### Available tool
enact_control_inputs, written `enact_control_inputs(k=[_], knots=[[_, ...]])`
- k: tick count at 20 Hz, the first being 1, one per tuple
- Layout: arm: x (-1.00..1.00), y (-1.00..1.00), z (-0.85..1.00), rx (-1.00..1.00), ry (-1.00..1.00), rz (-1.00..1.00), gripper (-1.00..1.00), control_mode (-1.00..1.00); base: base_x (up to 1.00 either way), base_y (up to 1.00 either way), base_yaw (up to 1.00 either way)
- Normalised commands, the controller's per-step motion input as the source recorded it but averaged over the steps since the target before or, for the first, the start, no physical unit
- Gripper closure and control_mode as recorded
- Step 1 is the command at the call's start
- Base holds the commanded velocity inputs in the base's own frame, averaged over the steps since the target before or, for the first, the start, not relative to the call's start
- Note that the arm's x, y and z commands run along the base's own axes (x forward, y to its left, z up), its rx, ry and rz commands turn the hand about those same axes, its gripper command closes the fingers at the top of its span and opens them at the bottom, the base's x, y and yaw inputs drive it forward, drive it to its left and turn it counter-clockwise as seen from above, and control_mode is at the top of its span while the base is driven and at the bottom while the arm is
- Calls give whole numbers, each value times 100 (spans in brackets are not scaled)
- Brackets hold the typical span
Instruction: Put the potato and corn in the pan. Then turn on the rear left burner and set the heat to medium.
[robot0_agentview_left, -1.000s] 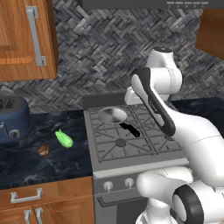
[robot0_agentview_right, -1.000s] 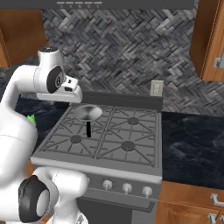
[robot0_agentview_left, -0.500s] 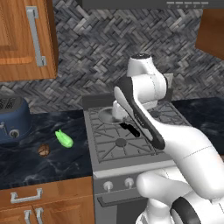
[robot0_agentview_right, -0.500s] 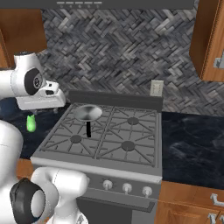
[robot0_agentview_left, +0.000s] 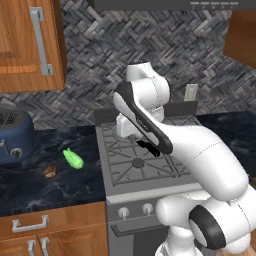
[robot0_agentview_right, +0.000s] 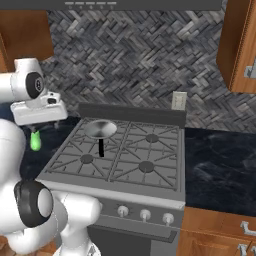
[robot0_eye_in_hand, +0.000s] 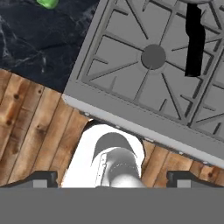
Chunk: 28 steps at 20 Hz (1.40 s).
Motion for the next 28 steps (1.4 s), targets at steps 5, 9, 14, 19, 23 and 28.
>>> enact_control_inputs(k=[5,9,14,19,23,28], knots=[[25,0,-49,23,4,1,-100,-100,0,0,0],[21,9,-61,26,0,0,-100,-100,0,0,0],[8,20,-8,4,0,0,-100,-100,0,0,0],[7,35,0,-1,0,0,-100,-100,0,0,0],[16,49,0,-5,2,0,-100,-100,0,0,0],[17,41,-7,-1,0,0,-100,-100,0,0,0]])
